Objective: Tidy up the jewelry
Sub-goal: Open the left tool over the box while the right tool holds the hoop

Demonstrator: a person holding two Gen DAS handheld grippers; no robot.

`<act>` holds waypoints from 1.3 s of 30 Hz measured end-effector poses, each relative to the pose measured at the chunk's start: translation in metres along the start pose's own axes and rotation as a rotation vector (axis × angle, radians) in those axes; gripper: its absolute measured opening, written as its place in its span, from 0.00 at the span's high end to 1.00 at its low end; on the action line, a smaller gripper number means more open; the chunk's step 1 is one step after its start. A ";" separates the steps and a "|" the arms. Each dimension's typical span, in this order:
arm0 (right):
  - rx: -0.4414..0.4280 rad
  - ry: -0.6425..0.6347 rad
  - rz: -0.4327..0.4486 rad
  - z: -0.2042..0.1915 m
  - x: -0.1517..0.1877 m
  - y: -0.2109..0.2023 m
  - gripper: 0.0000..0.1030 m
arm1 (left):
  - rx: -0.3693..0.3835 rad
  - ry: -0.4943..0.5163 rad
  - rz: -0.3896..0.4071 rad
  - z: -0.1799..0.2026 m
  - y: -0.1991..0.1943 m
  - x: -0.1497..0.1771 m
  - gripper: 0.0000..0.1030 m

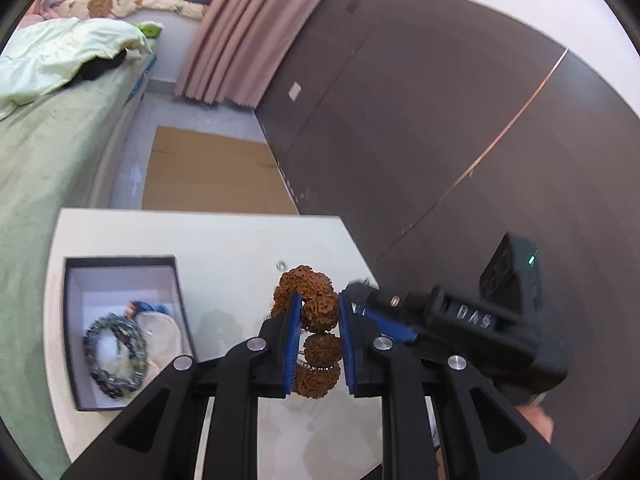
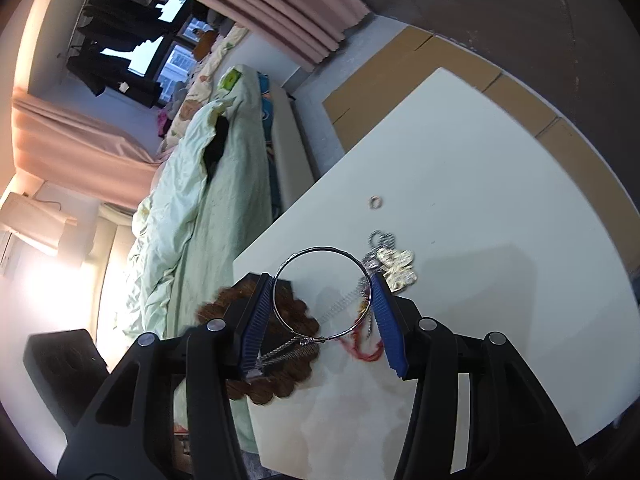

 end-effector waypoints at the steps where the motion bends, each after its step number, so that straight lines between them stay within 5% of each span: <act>1: -0.015 -0.007 -0.002 -0.005 0.001 0.002 0.51 | 0.000 -0.004 0.011 -0.002 -0.005 -0.002 0.84; 12: -0.100 -0.065 -0.003 -0.039 0.012 0.016 0.51 | -0.038 -0.053 0.126 -0.040 -0.062 -0.022 0.84; 20: -0.077 -0.084 -0.030 -0.046 0.021 0.031 0.51 | -0.252 -0.059 0.144 -0.075 -0.069 -0.021 0.84; 29: -0.072 -0.091 -0.036 -0.048 0.024 0.032 0.51 | -0.256 -0.257 0.265 -0.113 -0.096 -0.027 0.84; 39: -0.081 -0.106 -0.052 -0.051 0.028 0.034 0.51 | -0.185 -0.329 0.434 -0.111 -0.124 -0.040 0.84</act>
Point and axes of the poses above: each gripper's, at about its wrist camera, not at the fingertips, and y roughly the way its jaws point, z to its right, x to its underside, the point moved 6 cm from there along y, roughly the way its jaws point, and after that the axes turned 9 degrees about -x, right-handed, at the moved point
